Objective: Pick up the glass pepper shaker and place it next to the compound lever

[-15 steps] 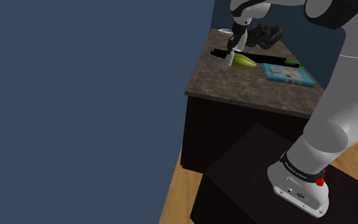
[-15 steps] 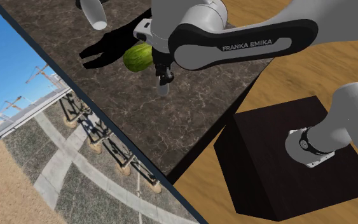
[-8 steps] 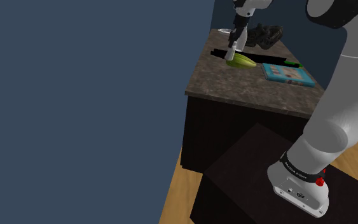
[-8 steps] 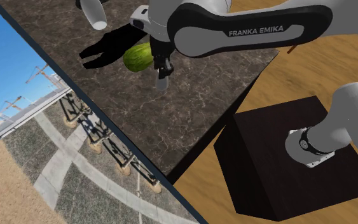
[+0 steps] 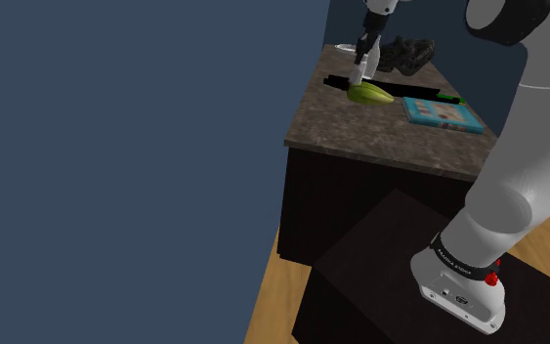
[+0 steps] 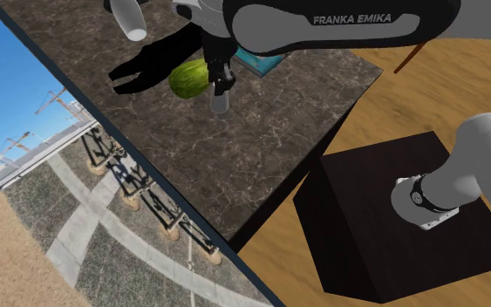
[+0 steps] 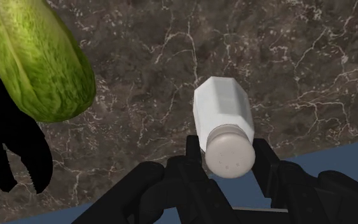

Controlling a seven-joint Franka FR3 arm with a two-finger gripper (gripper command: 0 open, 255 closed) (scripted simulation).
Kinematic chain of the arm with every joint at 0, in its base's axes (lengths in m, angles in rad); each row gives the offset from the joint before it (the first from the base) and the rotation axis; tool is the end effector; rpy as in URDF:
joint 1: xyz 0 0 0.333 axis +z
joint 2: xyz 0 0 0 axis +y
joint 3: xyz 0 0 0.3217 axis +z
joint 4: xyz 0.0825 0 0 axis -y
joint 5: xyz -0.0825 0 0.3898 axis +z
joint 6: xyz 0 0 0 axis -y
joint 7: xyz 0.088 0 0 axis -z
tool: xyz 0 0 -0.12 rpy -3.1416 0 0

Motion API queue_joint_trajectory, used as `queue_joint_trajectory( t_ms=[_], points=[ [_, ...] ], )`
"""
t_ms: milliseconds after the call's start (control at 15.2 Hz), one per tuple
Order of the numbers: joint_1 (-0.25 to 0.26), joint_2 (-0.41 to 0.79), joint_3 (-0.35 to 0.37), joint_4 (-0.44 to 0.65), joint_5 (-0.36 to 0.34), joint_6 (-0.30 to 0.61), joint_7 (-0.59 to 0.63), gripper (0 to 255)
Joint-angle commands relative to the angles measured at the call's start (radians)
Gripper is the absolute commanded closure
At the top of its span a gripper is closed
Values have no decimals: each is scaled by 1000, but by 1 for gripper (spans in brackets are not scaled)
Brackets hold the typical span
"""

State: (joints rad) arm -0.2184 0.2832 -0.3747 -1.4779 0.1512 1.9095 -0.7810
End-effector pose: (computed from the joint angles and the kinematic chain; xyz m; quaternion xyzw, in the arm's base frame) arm 0.5778 -0.3385 0.5316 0.9925 0.0855 0.0793 0.0357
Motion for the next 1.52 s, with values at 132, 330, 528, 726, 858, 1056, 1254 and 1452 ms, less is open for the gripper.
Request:
queue_joint_trajectory(
  t_ms=[132,330,528,726,858,1056,1254,1452],
  points=[
    [-84,113,-14,163,57,-63,-83,255],
    [-162,221,-15,326,102,-126,-136,255],
    [-259,362,-6,556,149,-219,-173,255],
    [-306,435,4,655,167,-245,-186,255],
    [-293,416,1,593,164,-204,-193,255],
    [-277,397,-1,518,161,-150,-202,255],
    [-266,385,-3,456,160,-102,-209,255],
    [-256,378,-3,402,161,-57,-216,255]
  ],
)
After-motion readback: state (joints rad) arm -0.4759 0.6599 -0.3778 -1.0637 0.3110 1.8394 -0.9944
